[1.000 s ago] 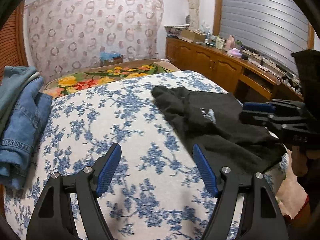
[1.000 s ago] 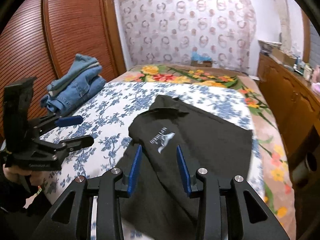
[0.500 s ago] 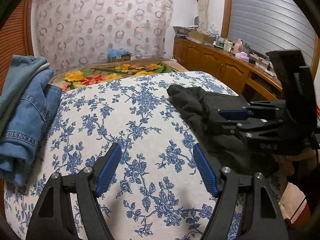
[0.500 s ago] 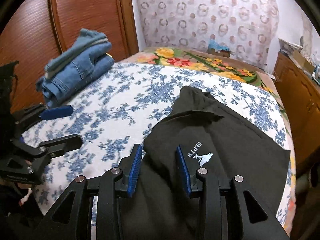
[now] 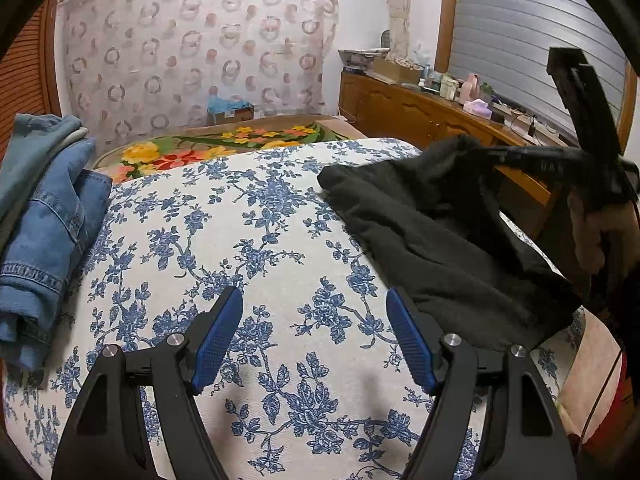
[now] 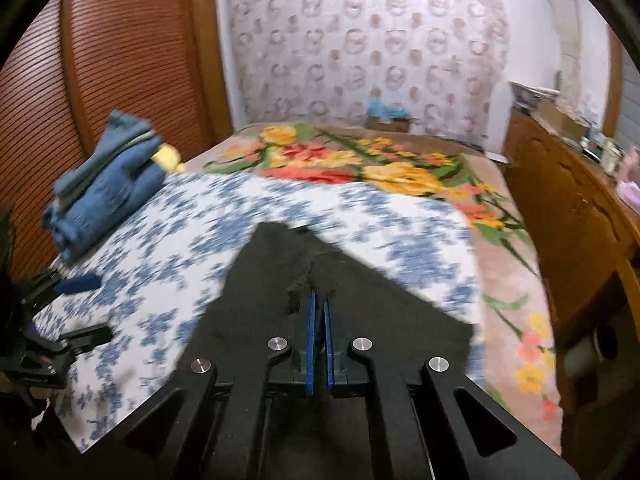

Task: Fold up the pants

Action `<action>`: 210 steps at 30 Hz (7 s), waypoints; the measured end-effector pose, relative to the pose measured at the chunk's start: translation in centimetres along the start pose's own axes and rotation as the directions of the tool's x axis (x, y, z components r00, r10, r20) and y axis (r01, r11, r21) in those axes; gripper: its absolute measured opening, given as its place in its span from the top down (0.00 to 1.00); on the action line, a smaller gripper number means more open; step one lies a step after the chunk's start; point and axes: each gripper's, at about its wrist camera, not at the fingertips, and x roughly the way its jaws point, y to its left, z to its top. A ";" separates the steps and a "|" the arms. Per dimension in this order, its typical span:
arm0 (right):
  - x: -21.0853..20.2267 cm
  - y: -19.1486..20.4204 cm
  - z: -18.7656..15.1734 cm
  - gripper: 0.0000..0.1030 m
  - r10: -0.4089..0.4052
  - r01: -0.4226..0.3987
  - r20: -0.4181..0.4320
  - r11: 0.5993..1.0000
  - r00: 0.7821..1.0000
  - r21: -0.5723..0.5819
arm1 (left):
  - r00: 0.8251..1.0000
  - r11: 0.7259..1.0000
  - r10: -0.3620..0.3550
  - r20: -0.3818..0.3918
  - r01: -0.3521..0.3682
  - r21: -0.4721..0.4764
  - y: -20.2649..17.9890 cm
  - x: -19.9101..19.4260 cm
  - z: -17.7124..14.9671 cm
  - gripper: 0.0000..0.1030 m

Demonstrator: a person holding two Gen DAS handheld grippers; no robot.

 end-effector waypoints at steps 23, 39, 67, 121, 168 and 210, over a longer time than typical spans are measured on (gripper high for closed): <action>1.2 -4.1 -0.8 0.73 -0.124 0.136 -0.100 0.984 0.987 0.118 | 0.999 0.998 -0.037 -0.024 0.038 0.041 -2.4 0.4 -0.4 0.27; 5.7 -6.2 -0.4 0.72 -0.276 0.282 -0.193 0.959 0.942 0.002 | 0.998 0.997 -0.043 -0.047 0.046 0.057 -3.5 1.1 -1.0 0.27; -8.5 -0.4 -11.5 0.55 -0.108 0.115 -0.068 0.986 0.992 0.120 | 0.991 0.988 -0.096 -0.094 0.107 0.111 -7.0 1.6 -1.9 0.27; -10.2 1.8 -14.4 0.85 0.030 -0.020 -0.039 0.973 0.999 0.229 | 0.957 0.969 -0.218 -0.189 0.236 0.076 -8.8 1.3 -3.7 0.66; -12.8 6.5 6.5 0.89 0.205 -0.178 0.319 0.978 0.925 -0.111 | 0.952 0.994 -0.077 0.297 0.049 0.100 0.4 -13.4 13.3 0.94; 5.7 4.4 17.5 0.90 0.229 -0.218 0.153 0.972 0.961 -0.086 | 0.998 0.998 -0.060 -0.020 0.061 0.020 3.9 6.3 10.3 0.41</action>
